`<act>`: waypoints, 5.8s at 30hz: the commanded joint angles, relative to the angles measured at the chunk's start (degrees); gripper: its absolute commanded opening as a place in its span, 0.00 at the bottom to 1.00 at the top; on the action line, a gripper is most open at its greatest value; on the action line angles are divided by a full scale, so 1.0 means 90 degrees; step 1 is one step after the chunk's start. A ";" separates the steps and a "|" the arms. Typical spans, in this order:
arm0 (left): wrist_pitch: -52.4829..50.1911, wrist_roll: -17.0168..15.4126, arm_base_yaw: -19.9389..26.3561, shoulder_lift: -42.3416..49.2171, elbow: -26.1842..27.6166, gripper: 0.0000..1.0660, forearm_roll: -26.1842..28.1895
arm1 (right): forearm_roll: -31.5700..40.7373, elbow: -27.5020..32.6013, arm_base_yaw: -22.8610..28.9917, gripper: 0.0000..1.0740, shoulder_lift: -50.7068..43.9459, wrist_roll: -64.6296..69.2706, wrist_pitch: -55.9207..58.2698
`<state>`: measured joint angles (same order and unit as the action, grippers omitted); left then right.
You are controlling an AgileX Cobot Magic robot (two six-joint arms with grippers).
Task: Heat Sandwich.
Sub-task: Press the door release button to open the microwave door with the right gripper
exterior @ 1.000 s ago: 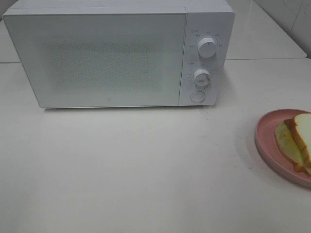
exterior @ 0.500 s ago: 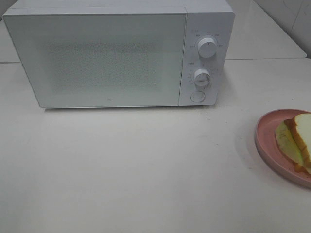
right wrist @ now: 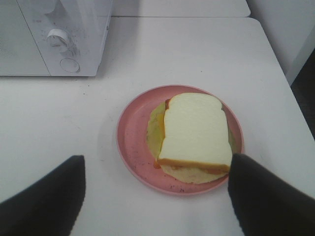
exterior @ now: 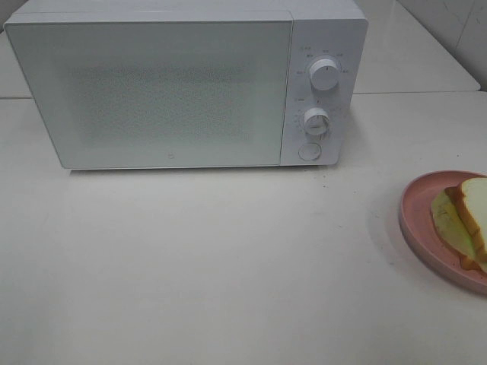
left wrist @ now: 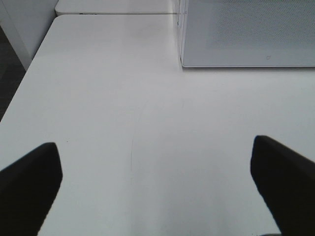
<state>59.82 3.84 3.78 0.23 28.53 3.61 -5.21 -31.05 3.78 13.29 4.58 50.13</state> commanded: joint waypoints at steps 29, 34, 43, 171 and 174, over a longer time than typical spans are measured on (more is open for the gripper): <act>-0.0102 -0.0025 -0.0013 0.0172 -0.0019 0.97 -0.0013 | -0.0019 -0.0032 -0.0032 0.71 0.3081 -0.0089 -0.3107; -0.0102 -0.0025 -0.0013 0.0172 -0.0019 0.97 -0.0013 | -0.0019 -0.0032 -0.0032 0.71 0.3559 -0.0006 -0.3711; -0.0102 -0.0025 -0.0013 0.0172 -0.0019 0.97 -0.0013 | -0.0019 -0.0032 -0.0032 0.71 0.4405 0.0038 -0.4813; -0.0102 -0.0025 -0.0013 0.0172 -0.0019 0.97 -0.0013 | 0.5418 0.0885 0.4615 0.00 0.9969 0.7881 -1.2363; -0.0102 -0.0025 -0.0013 0.0172 -0.0019 0.97 -0.0013 | 0.5252 0.0738 0.4615 0.00 1.0256 0.8193 -1.2363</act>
<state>59.82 3.84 3.78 0.23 28.53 3.61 43.60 -23.38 45.21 104.34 76.49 -61.48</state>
